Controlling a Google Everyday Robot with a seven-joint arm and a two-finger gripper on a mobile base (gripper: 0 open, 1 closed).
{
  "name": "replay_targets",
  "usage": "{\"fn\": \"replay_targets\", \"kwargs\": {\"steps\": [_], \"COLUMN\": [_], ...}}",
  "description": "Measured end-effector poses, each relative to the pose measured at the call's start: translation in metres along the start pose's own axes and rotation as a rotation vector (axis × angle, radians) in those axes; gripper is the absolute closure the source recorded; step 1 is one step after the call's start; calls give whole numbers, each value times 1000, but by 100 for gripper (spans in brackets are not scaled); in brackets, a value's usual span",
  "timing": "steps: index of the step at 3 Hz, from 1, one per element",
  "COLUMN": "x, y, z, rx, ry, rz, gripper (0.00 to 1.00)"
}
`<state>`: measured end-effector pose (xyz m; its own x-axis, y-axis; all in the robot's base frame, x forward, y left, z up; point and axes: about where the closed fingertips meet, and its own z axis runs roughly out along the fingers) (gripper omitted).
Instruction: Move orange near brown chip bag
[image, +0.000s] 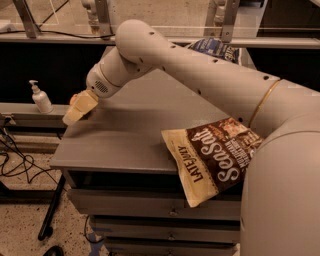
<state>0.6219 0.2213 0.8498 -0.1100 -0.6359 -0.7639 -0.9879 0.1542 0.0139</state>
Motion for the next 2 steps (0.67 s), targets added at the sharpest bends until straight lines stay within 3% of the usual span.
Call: {"fn": "replay_targets", "kwargs": {"steps": [2], "x": [15], "y": [6], "z": [4], "rx": [2], "ry": [3], "rz": [28], "gripper": [41]}}
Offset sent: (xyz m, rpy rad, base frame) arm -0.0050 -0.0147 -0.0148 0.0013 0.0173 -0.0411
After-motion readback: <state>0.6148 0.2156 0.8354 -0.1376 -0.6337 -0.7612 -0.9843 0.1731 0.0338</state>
